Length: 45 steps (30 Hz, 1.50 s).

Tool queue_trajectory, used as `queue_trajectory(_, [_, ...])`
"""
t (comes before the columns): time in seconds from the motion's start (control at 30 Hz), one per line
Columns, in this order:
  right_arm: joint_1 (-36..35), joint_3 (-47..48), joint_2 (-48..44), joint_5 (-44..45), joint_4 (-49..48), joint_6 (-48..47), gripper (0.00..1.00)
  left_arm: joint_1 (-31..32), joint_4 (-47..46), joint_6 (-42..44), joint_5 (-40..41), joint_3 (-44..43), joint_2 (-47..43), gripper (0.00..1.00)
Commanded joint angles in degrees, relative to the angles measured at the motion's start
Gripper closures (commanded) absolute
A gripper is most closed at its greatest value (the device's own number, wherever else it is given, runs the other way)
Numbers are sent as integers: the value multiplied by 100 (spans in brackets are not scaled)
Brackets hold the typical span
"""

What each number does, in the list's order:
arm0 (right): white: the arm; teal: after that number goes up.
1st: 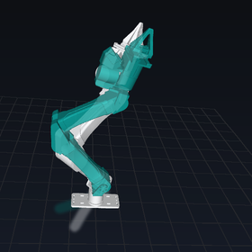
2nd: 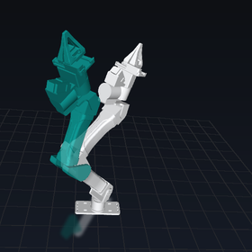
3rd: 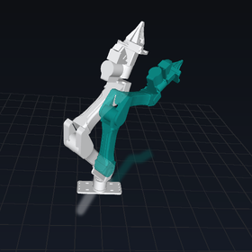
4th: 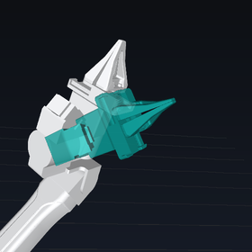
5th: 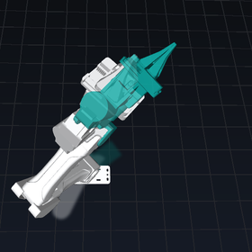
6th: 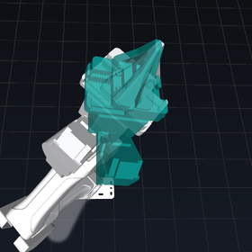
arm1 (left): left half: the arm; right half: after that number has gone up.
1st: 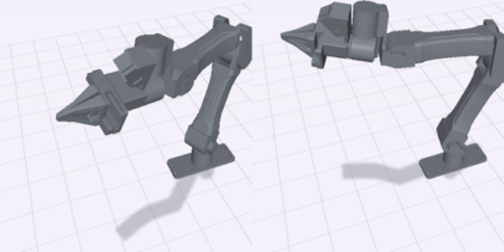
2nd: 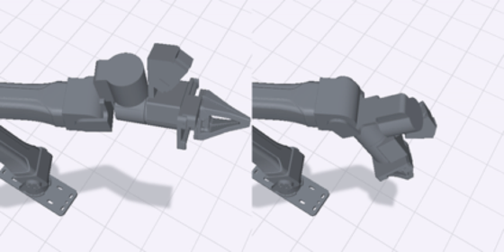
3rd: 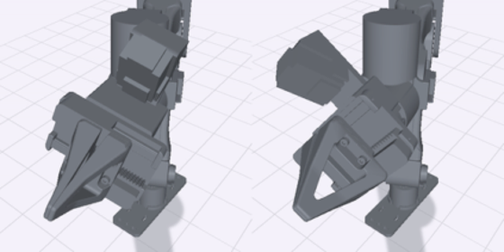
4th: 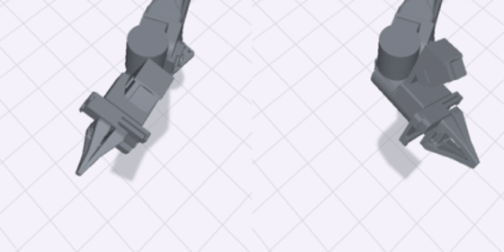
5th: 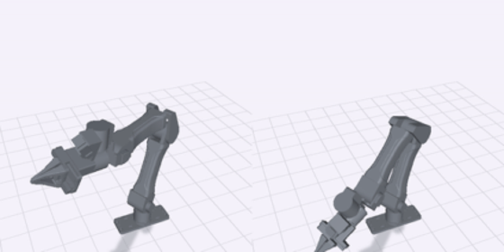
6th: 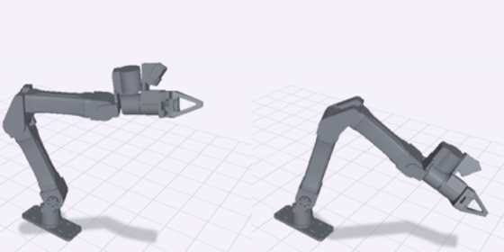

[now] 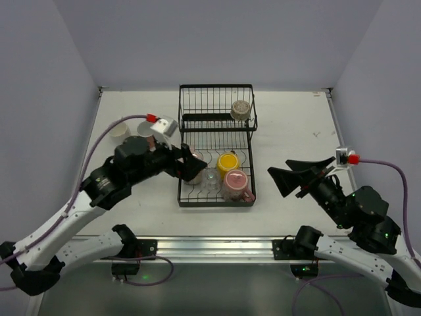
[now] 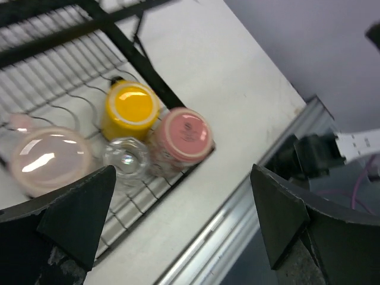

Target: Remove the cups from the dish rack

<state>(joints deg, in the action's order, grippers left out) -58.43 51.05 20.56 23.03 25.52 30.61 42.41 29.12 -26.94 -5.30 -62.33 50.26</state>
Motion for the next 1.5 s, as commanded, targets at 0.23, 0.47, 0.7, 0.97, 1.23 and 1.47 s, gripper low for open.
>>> queue_trajectory(0.23, [-19,283,-148,537,199,41,1,2569,-1287,-759,2944,-542,2634,0])
queue_trajectory(0.47, [-19,248,-26,282,322,68,1,2825,-856,-1006,4115,-1264,3806,0])
queue_trajectory(0.7, [-19,160,-113,115,322,41,1,2825,-637,-1603,4353,-1405,4369,0])
queue_trajectory(0.97, [-19,72,-201,-175,322,-37,1,2834,-478,-2122,4555,-1326,4589,0])
queue_trajectory(1.23, [-19,20,-131,-351,322,-46,1,2860,-302,-2333,4555,-1326,4914,0])
queue_trajectory(1.47, [-19,-112,-210,-483,182,-20,1,2922,-47,-2430,4705,-1423,5160,0])
